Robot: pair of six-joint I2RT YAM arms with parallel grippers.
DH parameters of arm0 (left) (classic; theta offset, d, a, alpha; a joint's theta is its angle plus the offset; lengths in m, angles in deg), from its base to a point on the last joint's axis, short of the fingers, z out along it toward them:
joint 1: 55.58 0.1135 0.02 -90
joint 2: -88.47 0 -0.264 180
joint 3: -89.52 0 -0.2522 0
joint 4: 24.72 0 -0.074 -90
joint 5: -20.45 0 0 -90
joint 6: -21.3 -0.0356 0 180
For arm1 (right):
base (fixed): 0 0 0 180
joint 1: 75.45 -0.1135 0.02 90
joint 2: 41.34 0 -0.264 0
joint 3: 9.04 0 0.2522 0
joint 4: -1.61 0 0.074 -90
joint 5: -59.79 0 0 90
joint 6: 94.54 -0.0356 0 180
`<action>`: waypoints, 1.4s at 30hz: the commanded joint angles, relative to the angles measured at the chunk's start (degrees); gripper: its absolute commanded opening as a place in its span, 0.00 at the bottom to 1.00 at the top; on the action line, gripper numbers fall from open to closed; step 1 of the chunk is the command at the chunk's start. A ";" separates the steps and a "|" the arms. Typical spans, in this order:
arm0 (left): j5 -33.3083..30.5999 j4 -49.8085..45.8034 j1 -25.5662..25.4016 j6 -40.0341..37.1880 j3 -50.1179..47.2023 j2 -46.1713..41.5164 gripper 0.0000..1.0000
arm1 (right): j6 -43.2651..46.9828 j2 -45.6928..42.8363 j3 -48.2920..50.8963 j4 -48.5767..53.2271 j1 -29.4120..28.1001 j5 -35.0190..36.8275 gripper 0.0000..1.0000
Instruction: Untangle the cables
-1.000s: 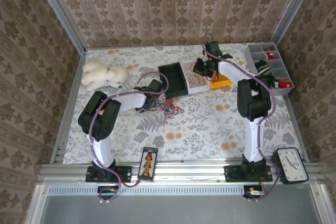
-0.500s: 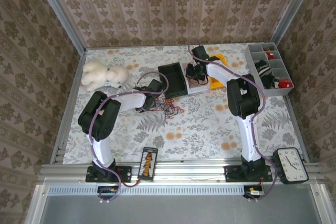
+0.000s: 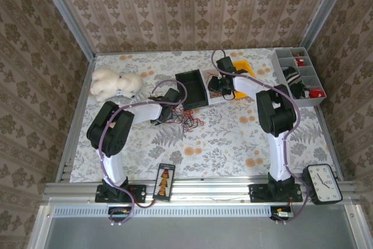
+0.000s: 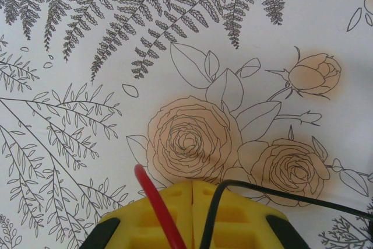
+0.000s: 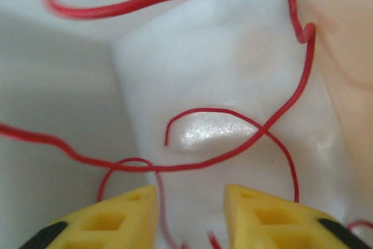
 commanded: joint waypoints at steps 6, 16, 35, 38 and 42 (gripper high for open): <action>3.93 0.55 0.50 0.78 -1.64 2.86 0.00 | 0.13 -11.74 5.72 -8.85 0.08 3.97 0.53; 3.80 0.89 0.41 0.63 -2.15 2.44 0.00 | 1.46 -16.97 12.28 -11.45 -0.84 4.09 0.55; 4.16 0.70 0.59 0.68 -1.87 2.95 0.00 | 21.11 -19.64 27.80 -6.82 -19.28 4.42 0.56; 3.63 0.72 0.50 1.04 -2.51 2.34 0.00 | 21.04 -18.74 27.74 -7.48 -18.92 4.64 0.54; 3.26 0.81 0.50 1.36 -3.06 1.77 0.00 | 20.44 -17.68 28.54 -8.34 -18.50 3.10 0.50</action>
